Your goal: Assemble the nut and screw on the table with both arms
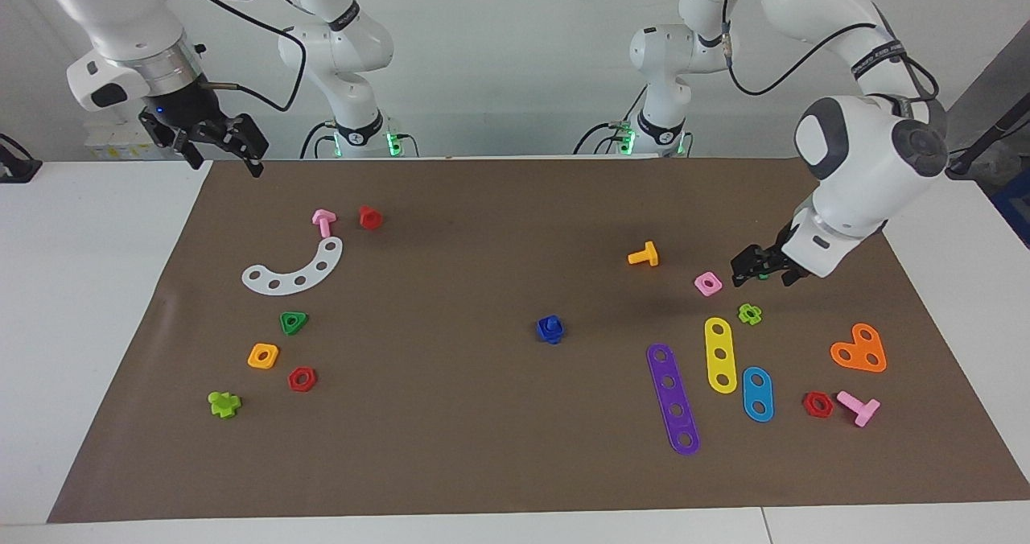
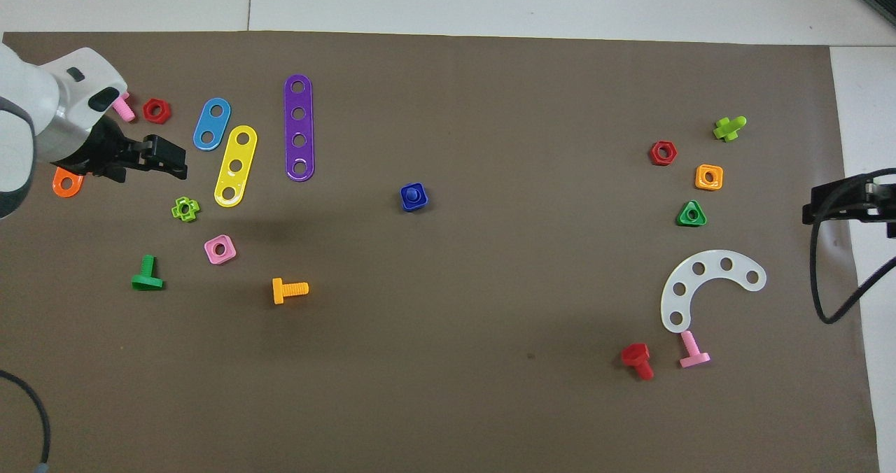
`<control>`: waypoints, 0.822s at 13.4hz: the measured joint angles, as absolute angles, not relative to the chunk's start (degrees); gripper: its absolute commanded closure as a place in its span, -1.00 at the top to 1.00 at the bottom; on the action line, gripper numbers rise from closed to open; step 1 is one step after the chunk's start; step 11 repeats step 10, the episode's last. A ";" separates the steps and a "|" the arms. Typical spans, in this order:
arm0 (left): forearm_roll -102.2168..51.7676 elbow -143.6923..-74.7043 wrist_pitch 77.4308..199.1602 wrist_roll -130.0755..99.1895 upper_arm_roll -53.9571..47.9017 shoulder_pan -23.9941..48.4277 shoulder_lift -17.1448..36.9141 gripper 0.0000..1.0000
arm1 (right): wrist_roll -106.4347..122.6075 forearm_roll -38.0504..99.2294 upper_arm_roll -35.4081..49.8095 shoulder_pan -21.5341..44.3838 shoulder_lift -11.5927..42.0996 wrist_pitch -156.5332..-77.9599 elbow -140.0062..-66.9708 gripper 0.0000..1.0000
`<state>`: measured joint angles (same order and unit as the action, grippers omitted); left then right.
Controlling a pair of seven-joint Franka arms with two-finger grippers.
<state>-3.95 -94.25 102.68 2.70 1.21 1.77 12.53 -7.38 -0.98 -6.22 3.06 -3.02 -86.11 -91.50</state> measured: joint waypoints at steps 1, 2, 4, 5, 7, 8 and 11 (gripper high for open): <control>-2.29 -94.85 101.31 2.85 1.19 1.56 10.25 1.00 | -7.37 -0.97 -6.21 3.46 -3.02 -86.11 -91.50 1.00; -1.19 -95.02 100.16 2.85 0.92 1.58 7.97 1.00 | -7.37 -0.97 -6.15 3.81 -3.02 -86.19 -91.51 1.00; -0.64 -95.07 97.85 2.84 0.49 1.79 3.33 1.00 | -6.83 -0.97 -6.15 4.18 -3.02 -86.60 -91.52 1.00; -0.55 -95.07 96.50 2.84 0.38 1.86 1.30 1.00 | -6.25 -0.98 -6.20 4.32 -3.02 -86.66 -91.52 1.00; -0.42 -95.01 95.76 2.84 0.10 1.92 -1.29 1.00 | -6.08 -1.03 -6.99 5.30 -3.02 -86.68 -91.53 1.00; -0.40 -94.83 95.80 2.84 -0.14 1.94 -1.76 1.00 | -6.07 -1.04 -7.46 5.66 -3.02 -86.68 -91.53 1.00; -0.36 -94.70 95.95 2.84 -0.52 2.01 -1.85 1.00 | -6.00 -1.04 -7.77 5.76 -3.01 -86.68 -91.64 1.00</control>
